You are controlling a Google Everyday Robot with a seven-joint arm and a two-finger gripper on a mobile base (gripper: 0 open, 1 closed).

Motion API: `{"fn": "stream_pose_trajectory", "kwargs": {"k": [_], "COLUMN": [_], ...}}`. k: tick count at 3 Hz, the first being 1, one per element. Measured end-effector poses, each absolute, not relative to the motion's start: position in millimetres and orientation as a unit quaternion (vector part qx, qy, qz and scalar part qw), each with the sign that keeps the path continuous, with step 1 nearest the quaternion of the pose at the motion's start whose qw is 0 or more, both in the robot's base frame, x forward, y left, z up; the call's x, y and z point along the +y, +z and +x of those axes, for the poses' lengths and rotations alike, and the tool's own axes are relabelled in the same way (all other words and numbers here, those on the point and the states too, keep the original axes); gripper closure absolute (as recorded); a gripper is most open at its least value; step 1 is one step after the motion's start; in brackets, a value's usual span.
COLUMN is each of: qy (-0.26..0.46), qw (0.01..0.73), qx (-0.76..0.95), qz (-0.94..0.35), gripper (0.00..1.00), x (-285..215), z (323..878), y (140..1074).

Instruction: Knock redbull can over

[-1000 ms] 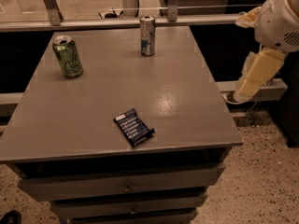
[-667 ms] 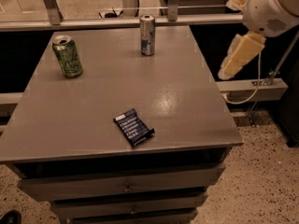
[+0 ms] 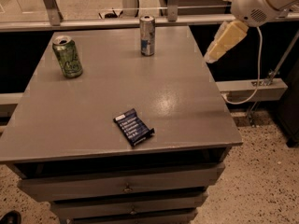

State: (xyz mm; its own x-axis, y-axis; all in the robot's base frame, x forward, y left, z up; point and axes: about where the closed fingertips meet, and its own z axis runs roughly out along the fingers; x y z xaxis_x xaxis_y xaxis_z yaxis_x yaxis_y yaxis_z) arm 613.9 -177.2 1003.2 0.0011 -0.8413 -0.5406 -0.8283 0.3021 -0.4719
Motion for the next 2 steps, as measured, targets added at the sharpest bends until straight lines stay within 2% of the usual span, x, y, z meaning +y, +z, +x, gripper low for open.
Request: {"fn": "stream_pose_trajectory", "kwargs": {"k": [2], "qy": [0.081], "qw": [0.482], "qx": [0.718], "qz": [-0.495], "gripper": [0.00], "x": [-134], "z": [696], "y": [959]}}
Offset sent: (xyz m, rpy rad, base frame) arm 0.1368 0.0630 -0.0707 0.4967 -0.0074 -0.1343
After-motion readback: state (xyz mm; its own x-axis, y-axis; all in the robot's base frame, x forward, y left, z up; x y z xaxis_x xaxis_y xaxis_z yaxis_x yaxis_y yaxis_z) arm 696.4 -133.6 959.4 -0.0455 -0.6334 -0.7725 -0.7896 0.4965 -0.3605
